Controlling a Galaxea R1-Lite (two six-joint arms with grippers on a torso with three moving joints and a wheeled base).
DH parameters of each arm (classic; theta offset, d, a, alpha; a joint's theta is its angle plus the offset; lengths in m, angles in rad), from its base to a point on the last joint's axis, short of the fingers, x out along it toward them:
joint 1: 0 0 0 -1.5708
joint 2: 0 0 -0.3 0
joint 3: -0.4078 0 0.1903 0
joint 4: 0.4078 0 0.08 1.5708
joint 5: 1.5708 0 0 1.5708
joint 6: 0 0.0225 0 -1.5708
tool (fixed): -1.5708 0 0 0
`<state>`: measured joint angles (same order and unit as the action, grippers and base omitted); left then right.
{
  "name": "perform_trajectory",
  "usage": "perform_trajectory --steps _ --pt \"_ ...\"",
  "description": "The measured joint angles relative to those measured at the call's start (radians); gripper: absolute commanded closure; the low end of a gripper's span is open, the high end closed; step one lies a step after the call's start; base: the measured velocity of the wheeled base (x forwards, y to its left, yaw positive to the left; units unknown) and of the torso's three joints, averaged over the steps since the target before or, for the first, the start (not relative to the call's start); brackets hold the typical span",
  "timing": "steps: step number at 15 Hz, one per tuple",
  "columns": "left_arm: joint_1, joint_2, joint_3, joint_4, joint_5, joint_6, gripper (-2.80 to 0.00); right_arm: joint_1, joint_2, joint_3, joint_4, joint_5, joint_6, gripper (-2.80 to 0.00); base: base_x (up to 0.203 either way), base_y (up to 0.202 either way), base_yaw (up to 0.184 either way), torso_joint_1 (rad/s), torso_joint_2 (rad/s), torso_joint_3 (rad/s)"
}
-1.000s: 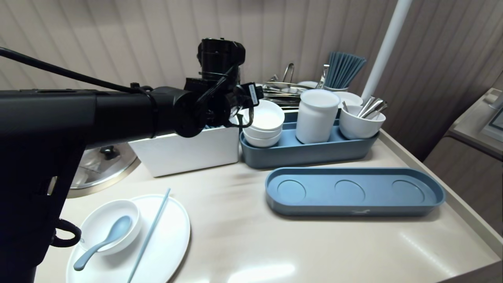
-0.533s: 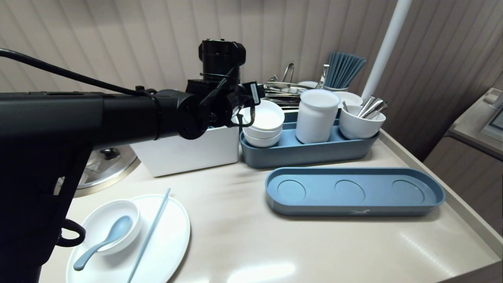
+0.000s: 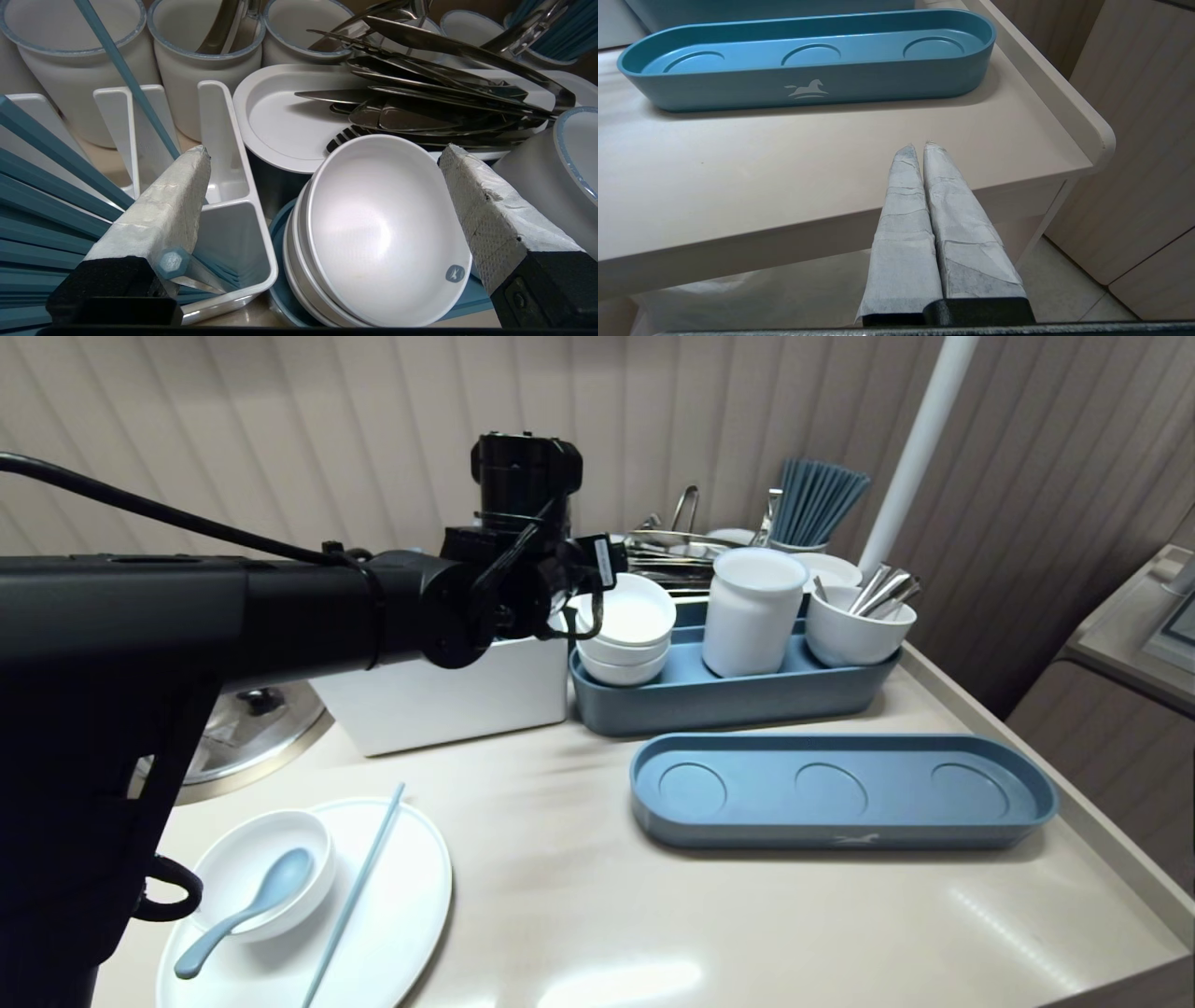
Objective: Pick the chopsticks and place it on the plate
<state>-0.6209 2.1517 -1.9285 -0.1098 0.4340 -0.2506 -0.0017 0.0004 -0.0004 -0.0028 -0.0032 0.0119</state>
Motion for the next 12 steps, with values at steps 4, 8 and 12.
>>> perform_trajectory --steps 4,8,12 --pt "-0.001 0.000 0.000 0.001 0.021 0.006 -2.80 0.000 0.000 0.000 0.000 0.000 0.000 0.00 0.000 0.000 0.000 0.000 0.00 0.000" --pt "-0.001 0.000 -0.002 -0.005 0.021 0.014 -2.80 0.000 0.000 0.000 0.000 0.000 0.000 0.00 0.000 0.000 0.000 0.000 0.00 0.000" --pt "-0.003 0.001 -0.002 -0.023 0.017 0.022 -2.80 0.000 0.000 0.000 0.000 0.000 0.000 0.00 0.000 0.000 0.000 0.000 0.00 0.000"
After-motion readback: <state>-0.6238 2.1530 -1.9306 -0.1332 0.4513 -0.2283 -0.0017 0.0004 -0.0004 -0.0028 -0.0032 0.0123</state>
